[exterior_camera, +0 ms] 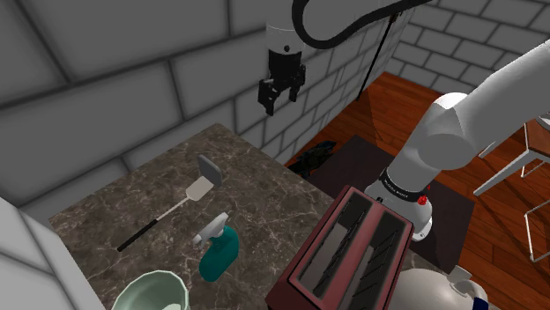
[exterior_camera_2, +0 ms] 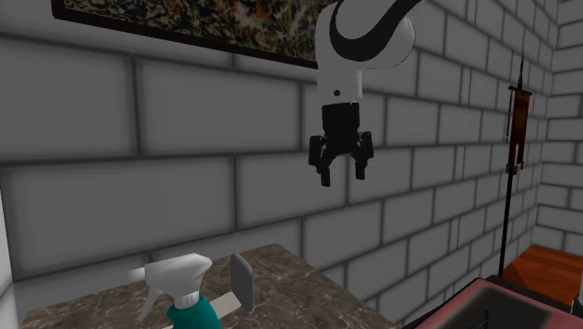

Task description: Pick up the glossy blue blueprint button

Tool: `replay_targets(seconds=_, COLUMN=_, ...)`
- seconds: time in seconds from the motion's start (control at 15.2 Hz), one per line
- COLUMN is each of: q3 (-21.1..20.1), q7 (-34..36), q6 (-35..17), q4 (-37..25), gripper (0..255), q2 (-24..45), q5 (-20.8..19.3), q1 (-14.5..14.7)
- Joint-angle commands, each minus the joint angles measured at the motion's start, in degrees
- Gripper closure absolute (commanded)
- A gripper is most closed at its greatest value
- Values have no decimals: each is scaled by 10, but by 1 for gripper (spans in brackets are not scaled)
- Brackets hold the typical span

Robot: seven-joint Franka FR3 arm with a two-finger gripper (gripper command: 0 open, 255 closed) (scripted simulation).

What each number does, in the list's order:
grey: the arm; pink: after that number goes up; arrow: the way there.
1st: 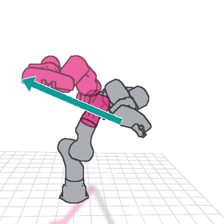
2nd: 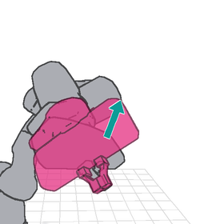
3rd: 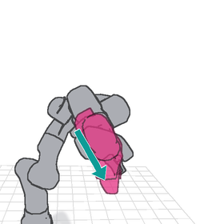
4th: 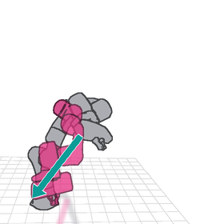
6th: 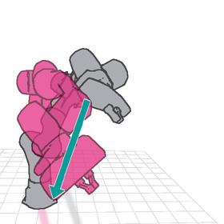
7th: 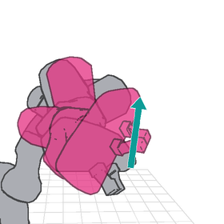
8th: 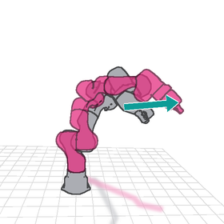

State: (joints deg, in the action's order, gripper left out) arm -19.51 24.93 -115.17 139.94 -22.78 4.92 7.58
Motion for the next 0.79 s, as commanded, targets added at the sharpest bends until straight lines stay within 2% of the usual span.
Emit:
replay_targets(seconds=0.0, q3=-17, q7=19, q6=-30, q4=-8, gripper=0, q2=37, q5=-1, q1=3)
replay_targets(seconds=0.33, q3=-58, q7=76, q6=-95, q4=-41, gripper=0, q2=137, q5=-22, q1=9)
replay_targets(seconds=0.73, q3=-89, q7=158, q6=-154, q4=-104, gripper=0, q2=269, q5=-85, q1=26)
